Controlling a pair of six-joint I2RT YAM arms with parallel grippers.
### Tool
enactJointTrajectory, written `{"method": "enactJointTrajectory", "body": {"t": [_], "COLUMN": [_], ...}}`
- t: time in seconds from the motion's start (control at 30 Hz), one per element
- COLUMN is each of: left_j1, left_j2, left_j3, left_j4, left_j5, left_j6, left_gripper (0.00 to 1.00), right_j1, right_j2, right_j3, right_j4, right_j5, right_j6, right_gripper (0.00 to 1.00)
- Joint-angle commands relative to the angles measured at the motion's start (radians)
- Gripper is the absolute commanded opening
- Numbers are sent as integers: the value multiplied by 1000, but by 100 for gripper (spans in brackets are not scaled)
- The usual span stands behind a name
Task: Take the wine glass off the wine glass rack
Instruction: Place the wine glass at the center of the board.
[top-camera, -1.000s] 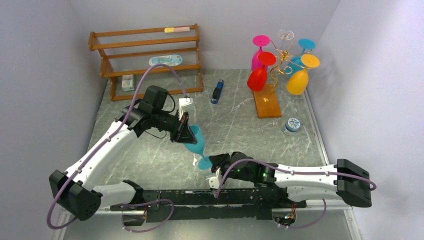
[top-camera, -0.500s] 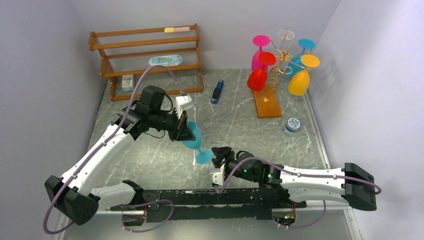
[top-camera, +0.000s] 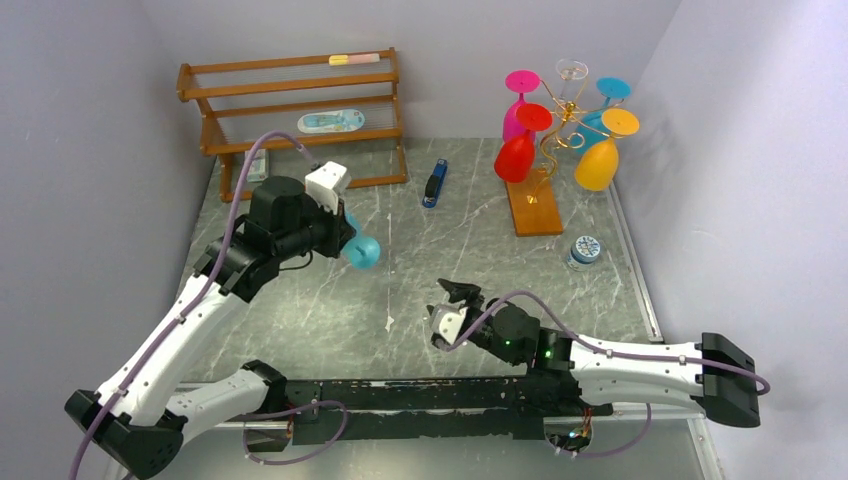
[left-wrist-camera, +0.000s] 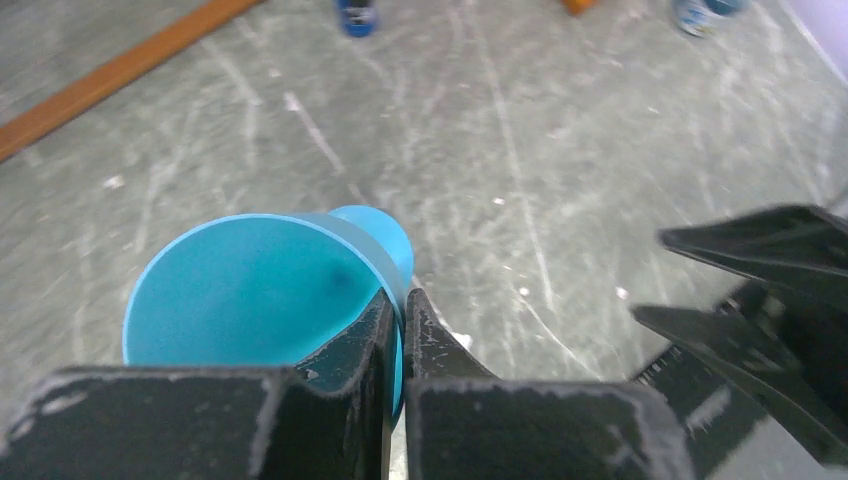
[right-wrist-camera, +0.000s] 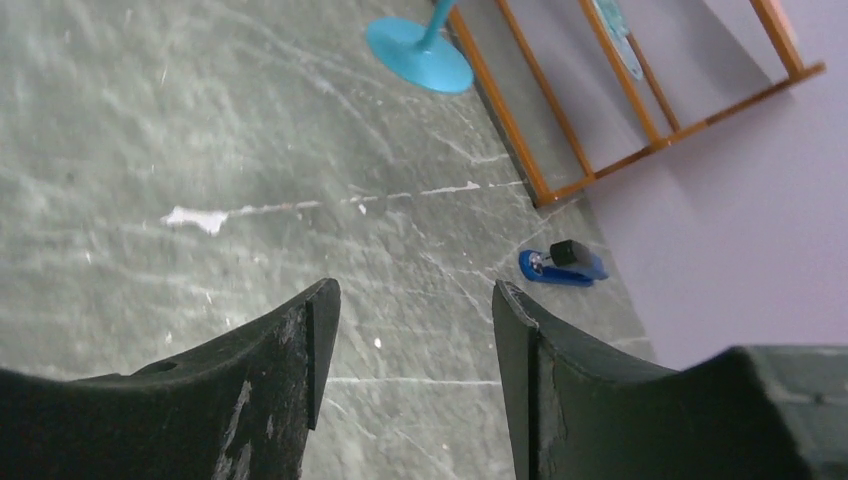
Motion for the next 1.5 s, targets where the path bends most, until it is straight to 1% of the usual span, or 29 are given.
{"method": "enactJointTrajectory", "body": {"t": [0.0, 0.07, 0.13, 0.2, 0.23, 0.3, 0.4, 0.47, 0.57, 0.63, 0.77, 0.87, 0.97, 1.07, 1.23, 1.37, 1.47], "left_j1": [-7, -7, -7, -7, -5, -6, -6, -7, -6, -5, 14, 42, 53, 91, 159, 167, 167], "left_j2": [23, 55, 89, 122, 139, 188, 290, 334, 364, 381, 440, 474, 498, 503, 513, 530, 556], "left_j3": [-5, 8, 17, 21, 26, 55, 131, 145, 139, 140, 145, 132, 148, 128, 125, 120, 114], "left_j4": [28, 4, -14, -18, -12, 9, -18, -21, 13, 31, 38, 110, 130, 175, 208, 207, 212], "left_j5": [-316, -360, -402, -446, -459, -431, -427, -450, -474, -483, -512, -462, -456, -437, -421, -427, -409], "left_j6": [-81, -97, -110, -121, -124, -111, -131, -146, -155, -151, -146, -135, -148, -159, -159, -142, -136], "left_gripper": [5, 5, 5, 5, 5, 5, 5, 5, 5, 5, 5, 5, 5, 5, 5, 5, 8], "right_j1": [0, 0, 0, -2, -3, -4, -10, -13, -24, -32, -38, -40, -40, -39, -41, -41, -43], "right_j2": [-12, 5, 27, 52, 65, 86, 104, 103, 85, 61, 3, -19, -24, -17, -14, -4, 11], "right_j3": [56, 99, 159, 237, 278, 357, 444, 483, 541, 537, 489, 472, 463, 480, 489, 493, 500], "right_j4": [110, 99, 44, -47, -102, -229, -336, -371, -467, -488, -471, -511, -535, -595, -622, -630, -641], "right_j5": [134, 240, 365, 440, 449, 458, 449, 409, 419, 425, 422, 447, 444, 446, 453, 454, 453], "right_j6": [298, 432, 575, 714, 778, 894, 1039, 1042, 1104, 1160, 1239, 1337, 1380, 1425, 1445, 1445, 1446], "right_gripper": [64, 70, 78, 81, 82, 85, 87, 87, 88, 88, 88, 87, 86, 86, 86, 86, 86]}}
